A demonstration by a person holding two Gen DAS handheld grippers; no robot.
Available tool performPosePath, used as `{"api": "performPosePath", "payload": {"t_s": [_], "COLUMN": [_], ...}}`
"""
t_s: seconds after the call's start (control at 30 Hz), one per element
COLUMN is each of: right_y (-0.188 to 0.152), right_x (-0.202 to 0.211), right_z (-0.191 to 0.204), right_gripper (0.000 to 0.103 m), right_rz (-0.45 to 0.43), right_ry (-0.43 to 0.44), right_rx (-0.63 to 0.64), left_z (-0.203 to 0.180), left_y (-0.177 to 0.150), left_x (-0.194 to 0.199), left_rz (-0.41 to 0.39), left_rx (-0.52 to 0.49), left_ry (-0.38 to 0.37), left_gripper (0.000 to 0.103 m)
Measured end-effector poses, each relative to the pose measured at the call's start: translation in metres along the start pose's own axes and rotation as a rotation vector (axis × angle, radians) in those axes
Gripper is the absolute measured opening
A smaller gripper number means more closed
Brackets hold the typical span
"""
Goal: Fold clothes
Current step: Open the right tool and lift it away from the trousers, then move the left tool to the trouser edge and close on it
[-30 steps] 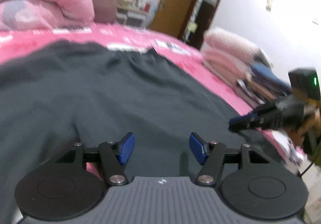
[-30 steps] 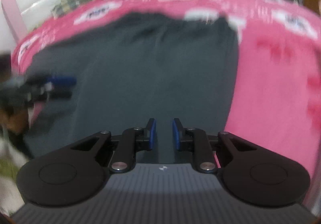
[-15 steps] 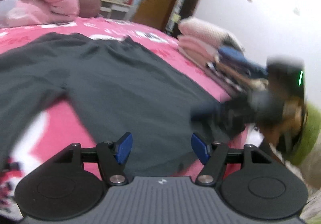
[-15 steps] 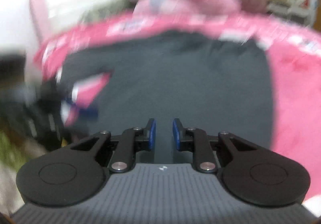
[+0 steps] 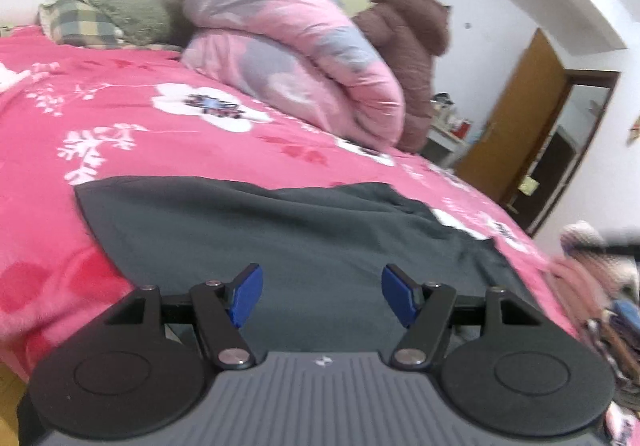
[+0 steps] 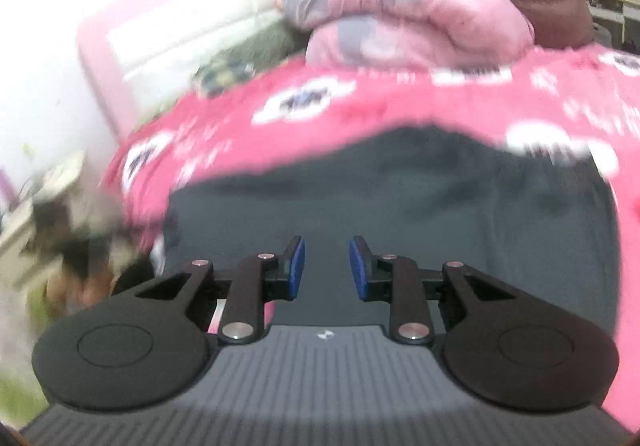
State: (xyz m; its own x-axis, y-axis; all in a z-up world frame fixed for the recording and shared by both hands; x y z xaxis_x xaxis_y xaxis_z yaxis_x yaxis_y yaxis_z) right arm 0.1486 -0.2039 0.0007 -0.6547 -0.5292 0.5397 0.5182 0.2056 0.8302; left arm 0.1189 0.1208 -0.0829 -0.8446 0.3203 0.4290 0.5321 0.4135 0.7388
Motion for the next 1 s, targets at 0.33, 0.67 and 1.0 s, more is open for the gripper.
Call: {"api": "performPosePath", "payload": {"t_s": [0.33,0.67,1.0], "right_y": [0.117,0.103,0.110], "right_x": [-0.233,-0.332,-0.335], "right_z": [-0.116,-0.182,-0.166], "right_gripper": [0.046,0.048,0.006], "right_rz": [0.153,0.410,0.348], "right_ry": [-0.205,-0.299,-0.301], "right_rx": [-0.031,-0.222,-0.113], "left_z": [0.026,0.031,0.028], "left_y": [-0.029,-0.030,-0.032], "left_x": [-0.016,-0.019,-0.017], "left_rz": [-0.014,-0.029,-0.030], "left_rx": [0.011,0.017,-0.008], "left_ry": [-0.060,-0.102,-0.092], "left_gripper": [0.066,0.066,0.066]}}
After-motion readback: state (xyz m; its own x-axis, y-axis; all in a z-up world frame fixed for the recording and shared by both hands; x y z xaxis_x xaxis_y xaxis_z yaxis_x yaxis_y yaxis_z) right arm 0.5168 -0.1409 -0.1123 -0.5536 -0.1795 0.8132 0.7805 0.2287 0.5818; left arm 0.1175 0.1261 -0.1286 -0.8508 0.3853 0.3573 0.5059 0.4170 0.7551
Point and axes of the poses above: each gripper's, at about its wrist camera, not at the fingertips, and x roughly against the way its jaws point, z to its left, y to its top, the point moved 8 cm from there along -x, roughly the way its jaws point, and after that the axes turned 7 degrees about x, right-handed, at the moved point
